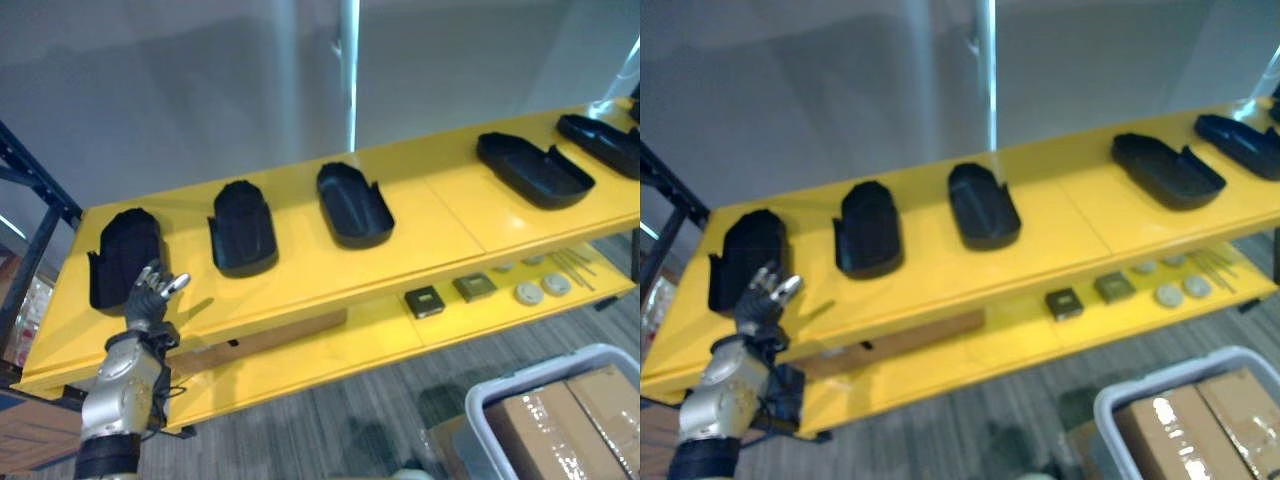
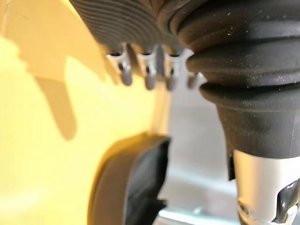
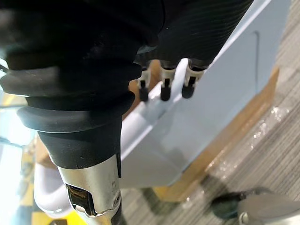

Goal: Walk over and take plastic housings, then place them on the shelf

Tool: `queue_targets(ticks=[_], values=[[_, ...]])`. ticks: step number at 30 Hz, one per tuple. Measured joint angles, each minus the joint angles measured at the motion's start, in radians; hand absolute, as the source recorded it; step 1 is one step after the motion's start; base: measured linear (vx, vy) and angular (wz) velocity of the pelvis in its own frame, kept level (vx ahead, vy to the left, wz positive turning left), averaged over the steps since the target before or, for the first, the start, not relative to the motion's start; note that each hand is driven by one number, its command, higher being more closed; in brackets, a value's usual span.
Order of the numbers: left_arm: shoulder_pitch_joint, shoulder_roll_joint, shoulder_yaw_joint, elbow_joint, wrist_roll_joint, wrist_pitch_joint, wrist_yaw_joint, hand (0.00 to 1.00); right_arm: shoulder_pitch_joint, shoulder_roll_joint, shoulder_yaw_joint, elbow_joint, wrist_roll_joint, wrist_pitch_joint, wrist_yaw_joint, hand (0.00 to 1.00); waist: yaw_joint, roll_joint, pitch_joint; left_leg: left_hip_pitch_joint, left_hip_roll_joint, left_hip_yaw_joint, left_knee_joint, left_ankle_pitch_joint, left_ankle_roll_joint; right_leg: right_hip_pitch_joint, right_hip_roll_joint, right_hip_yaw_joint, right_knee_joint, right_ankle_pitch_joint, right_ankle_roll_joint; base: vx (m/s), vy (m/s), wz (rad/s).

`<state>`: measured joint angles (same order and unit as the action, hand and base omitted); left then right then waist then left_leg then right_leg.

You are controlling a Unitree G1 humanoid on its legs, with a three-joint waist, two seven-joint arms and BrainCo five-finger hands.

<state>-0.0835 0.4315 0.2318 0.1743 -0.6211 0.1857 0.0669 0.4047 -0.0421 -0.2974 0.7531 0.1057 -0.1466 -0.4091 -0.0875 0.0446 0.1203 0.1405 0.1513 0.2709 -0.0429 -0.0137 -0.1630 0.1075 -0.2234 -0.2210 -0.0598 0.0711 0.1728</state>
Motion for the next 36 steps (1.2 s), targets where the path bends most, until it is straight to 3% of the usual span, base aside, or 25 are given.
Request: queue_targets(ticks=[7,15,22,36], values=[[-0.056,0.044,-0.003,0.089,0.002,0.019,0.002,0.0,-0.002,-0.004,0.005,0.0,0.0,0.002,0.017,0.0,-0.006,-0.007,-0.004,0.001,0.0,0.007,0.0,0.0,0.0,0.0,0.0,0.002,-0.002,0.003,0.0,0.0,0.002,-0.01],[-0.136,0.044,-0.016,0.238,0.002,0.035,0.07,0.0,-0.006,-0.012,0.024,0.0,0.0,0.002,0.032,0.0,-0.014,-0.01,-0.005,0.012,0.0,0.018,0.0,0.0,0.0,0.0,0.0,0.011,-0.001,0.004,-0.001,-0.02,0.003,-0.03],[-0.156,0.055,-0.015,0.272,0.008,0.033,0.12,0.0,-0.016,-0.018,0.035,-0.001,0.0,0.004,0.041,0.0,-0.033,-0.014,-0.003,0.017,0.0,0.036,-0.001,0.0,-0.001,-0.004,0.0,0.026,0.0,0.005,0.0,-0.01,0.005,-0.05],[-0.173,0.06,-0.016,0.284,0.011,0.033,0.158,0.0,-0.017,-0.018,0.037,-0.002,0.0,0.006,0.043,0.0,-0.037,-0.015,0.003,0.02,0.0,0.039,-0.001,0.0,-0.001,-0.004,0.0,0.029,0.001,0.006,0.001,0.0,0.001,-0.01]])
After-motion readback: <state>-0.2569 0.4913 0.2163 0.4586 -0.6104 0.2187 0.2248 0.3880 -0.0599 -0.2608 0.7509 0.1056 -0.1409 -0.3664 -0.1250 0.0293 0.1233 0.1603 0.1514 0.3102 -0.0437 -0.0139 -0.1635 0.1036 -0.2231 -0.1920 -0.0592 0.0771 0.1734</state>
